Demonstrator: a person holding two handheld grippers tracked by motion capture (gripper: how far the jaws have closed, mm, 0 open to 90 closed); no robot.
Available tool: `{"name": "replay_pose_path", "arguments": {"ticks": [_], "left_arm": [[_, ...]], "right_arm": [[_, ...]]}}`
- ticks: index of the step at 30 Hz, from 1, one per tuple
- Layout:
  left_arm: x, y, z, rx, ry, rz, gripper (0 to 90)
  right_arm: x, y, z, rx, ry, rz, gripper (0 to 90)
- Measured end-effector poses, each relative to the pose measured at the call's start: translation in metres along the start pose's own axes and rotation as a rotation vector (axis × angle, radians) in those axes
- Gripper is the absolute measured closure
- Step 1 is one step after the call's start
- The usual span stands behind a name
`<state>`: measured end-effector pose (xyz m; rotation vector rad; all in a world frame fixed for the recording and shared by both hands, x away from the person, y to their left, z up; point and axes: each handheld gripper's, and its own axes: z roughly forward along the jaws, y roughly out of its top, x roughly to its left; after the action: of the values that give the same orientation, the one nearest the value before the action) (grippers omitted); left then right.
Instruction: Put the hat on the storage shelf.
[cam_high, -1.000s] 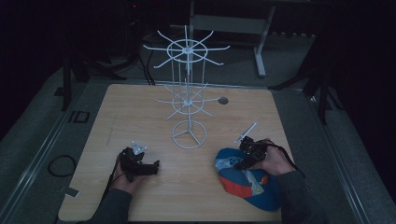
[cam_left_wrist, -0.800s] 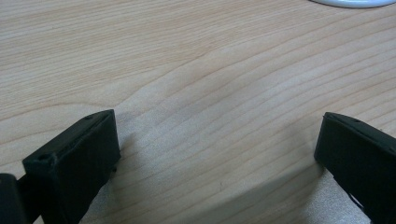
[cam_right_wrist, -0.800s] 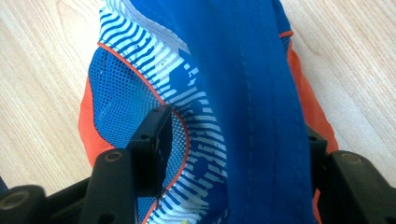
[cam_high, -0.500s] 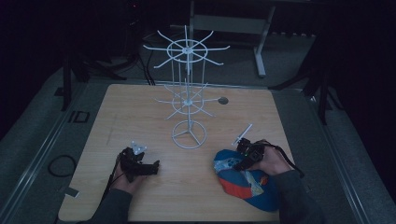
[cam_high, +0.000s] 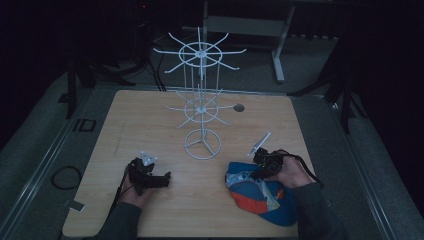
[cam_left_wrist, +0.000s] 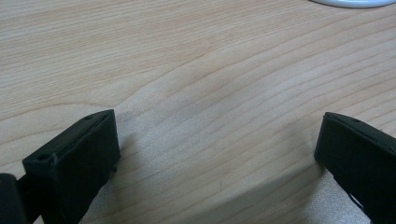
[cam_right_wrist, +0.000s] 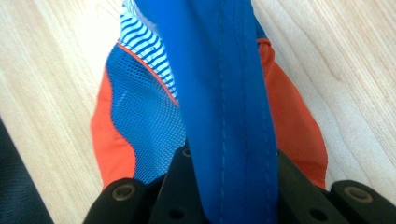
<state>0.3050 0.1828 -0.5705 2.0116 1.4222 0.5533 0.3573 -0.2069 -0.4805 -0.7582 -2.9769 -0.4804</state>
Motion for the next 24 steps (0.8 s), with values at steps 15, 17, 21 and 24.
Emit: {"name": "replay_pose_path", "arguments": {"ticks": [15,17,21,24], "left_arm": [[0.0,0.0,0.0,-0.002,0.0,-0.005,0.1],[0.0,0.0,0.0,-0.002,-0.001,-0.005,0.1],[0.0,0.0,0.0,-0.003,0.0,-0.005,0.1],[0.0,0.0,0.0,-0.003,0.001,-0.004,0.1]], "right_arm": [[0.013,-0.001,-0.027,-0.162,-0.038,-0.034,87.6],[0.012,-0.002,-0.03,-0.187,-0.038,-0.029,87.6],[0.01,-0.004,-0.035,-0.262,-0.039,-0.012,87.6],[0.008,-0.006,-0.041,-0.339,-0.029,0.007,87.6]]}}
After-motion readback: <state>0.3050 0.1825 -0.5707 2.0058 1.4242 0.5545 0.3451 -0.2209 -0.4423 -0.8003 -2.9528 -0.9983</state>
